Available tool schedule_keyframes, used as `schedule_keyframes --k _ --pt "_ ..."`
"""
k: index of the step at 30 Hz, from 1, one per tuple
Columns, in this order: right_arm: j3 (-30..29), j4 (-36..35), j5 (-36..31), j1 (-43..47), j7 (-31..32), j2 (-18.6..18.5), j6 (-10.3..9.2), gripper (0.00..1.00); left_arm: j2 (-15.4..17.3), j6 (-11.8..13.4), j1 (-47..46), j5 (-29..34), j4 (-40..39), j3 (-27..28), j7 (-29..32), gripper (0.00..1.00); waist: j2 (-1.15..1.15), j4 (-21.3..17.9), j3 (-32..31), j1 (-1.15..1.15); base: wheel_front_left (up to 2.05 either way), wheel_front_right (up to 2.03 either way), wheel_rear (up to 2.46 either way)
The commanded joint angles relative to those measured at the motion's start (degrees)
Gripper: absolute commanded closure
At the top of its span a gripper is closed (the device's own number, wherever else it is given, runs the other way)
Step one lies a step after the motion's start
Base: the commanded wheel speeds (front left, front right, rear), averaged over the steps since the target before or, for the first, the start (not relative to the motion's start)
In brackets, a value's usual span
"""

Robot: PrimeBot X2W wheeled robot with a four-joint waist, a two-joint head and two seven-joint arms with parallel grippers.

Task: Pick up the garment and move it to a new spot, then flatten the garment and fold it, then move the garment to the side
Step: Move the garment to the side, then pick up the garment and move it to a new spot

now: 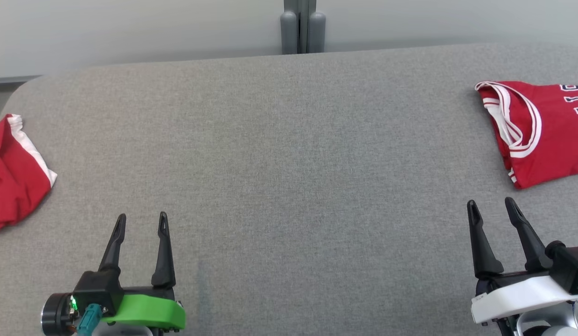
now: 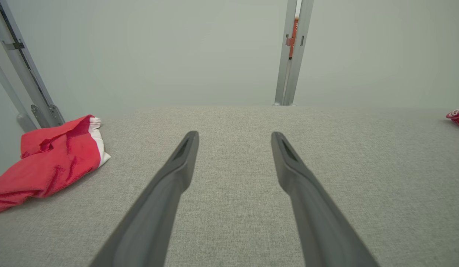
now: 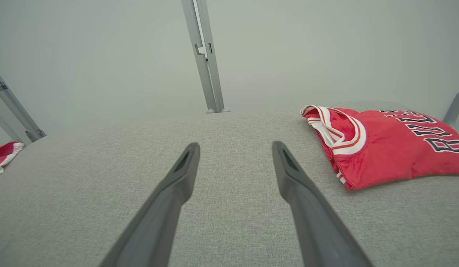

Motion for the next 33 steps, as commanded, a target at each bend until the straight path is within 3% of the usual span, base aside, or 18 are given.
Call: schedule_keyframes --k 1,27,33 --pt "-0.1 -0.6 -0.3 1.3 0.5 0.2 -0.08 0.00 0.1 -0.2 1.3 0.1 0.4 0.3 0.0 0.00 0.00 0.3 -2.9 0.00 0.00 0.00 0.00" --pt "0.0 -3.8 0.6 5.4 3.1 -0.8 -0.08 0.00 -0.1 -1.4 3.3 0.2 3.0 0.3 0.0 0.00 0.00 0.2 -6.8 0.00 0.00 0.00 0.00" --pt "-0.5 -4.4 0.4 5.4 3.4 -1.0 -0.07 0.00 -0.8 -1.2 2.1 0.2 2.4 0.8 0.0 0.00 0.00 2.8 -6.2 0.00 0.00 0.00 0.00"
